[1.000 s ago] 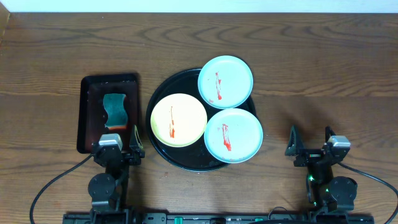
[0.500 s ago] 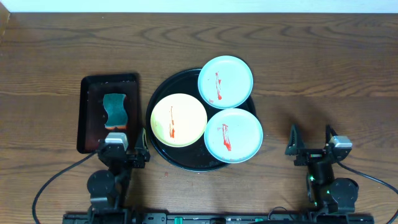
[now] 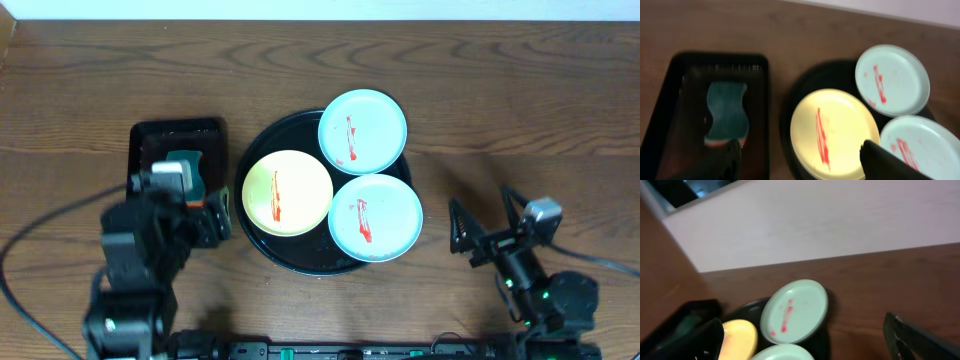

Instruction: Clean dirty plates on tray and stack at the side

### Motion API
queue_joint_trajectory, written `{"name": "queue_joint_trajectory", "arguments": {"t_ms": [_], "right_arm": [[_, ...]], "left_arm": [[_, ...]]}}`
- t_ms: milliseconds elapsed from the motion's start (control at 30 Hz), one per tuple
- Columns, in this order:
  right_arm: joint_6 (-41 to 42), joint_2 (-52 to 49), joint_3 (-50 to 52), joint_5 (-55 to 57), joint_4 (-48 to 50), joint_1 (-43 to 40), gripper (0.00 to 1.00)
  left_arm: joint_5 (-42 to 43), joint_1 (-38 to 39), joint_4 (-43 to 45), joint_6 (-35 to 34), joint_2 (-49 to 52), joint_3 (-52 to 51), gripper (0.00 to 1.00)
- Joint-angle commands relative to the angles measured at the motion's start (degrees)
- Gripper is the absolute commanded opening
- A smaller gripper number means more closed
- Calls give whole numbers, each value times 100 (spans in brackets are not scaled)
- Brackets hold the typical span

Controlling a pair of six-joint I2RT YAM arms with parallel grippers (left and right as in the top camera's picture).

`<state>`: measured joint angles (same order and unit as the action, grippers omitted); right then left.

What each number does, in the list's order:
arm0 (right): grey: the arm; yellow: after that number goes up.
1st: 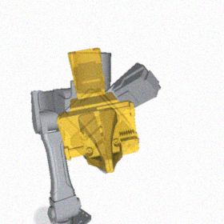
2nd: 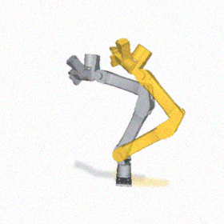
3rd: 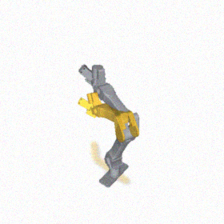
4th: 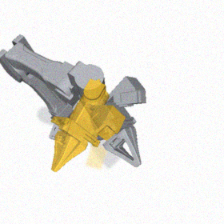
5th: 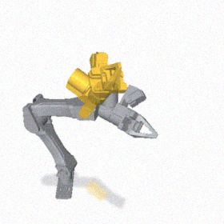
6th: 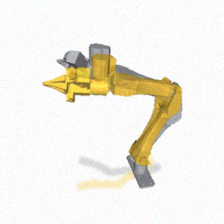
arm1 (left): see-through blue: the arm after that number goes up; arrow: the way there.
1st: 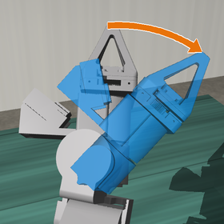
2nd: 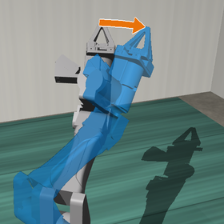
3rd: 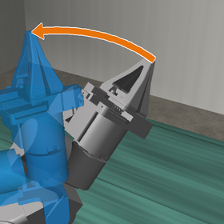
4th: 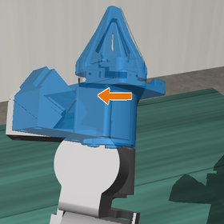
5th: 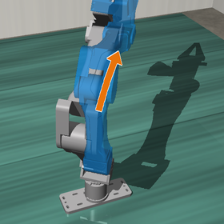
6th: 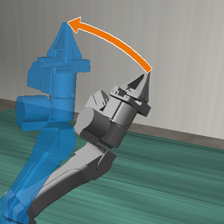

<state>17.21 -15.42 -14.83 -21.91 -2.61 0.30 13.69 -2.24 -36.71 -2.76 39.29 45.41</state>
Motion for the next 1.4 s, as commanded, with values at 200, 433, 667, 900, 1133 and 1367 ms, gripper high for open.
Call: {"name": "queue_joint_trajectory", "arguments": {"t_ms": [200, 433, 667, 900, 1133, 1367], "right_arm": [[-83, -2511, -2518, -1054, -1644, 57, 99], [-1209, -4489, -4756, -1239, -4194, 57, 99], [-1707, -5687, -5711, -1480, -4719, 55, 99], [-1290, -6424, -5775, -1287, -4299, 667, 99], [-826, -7394, -6634, 131, -4719, 1965, 99], [-393, -9042, -7973, 577, -5480, 2802, 99]], "left_arm": [[68, -26, -2194, 367, 2133, 2662, 77], [68, -24, -2988, 363, 3174, 3563, 76], [70, -24, -2988, 358, 3499, 3560, 76], [68, -24, -2896, 358, 3541, 3560, 77], [-173, -26, -2885, 358, 3541, 3560, 77], [-1360, -271, -2916, -592, 3580, 3560, 77]]}}
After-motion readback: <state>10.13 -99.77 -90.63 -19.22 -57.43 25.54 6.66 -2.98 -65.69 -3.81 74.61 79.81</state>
